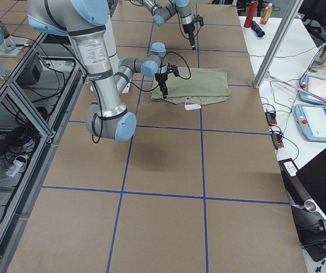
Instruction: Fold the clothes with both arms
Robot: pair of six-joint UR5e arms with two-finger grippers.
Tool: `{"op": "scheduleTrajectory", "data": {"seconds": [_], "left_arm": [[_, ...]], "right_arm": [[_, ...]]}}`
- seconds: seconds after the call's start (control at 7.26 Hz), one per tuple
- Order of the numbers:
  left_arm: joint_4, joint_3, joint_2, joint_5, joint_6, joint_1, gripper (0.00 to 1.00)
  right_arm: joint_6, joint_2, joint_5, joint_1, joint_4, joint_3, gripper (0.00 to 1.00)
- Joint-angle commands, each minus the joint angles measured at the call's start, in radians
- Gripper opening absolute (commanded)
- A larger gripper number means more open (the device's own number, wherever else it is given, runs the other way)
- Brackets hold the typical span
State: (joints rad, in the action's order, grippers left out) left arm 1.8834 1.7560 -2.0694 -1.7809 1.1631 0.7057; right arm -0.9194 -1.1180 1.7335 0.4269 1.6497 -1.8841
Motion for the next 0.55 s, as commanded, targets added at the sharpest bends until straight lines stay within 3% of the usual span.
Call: {"op": "scheduleTrajectory", "data": {"seconds": [0.0,0.41], "left_arm": [[0.011,-0.01,0.0,0.0,0.001,0.001,1.0],[0.011,-0.012,0.002,0.0,0.001,0.001,1.0]], "right_arm": [[0.027,0.102,0.0,0.021,-0.002,0.107,1.0],[0.037,0.135,-0.005,0.03,-0.002,0.169,1.0]]}}
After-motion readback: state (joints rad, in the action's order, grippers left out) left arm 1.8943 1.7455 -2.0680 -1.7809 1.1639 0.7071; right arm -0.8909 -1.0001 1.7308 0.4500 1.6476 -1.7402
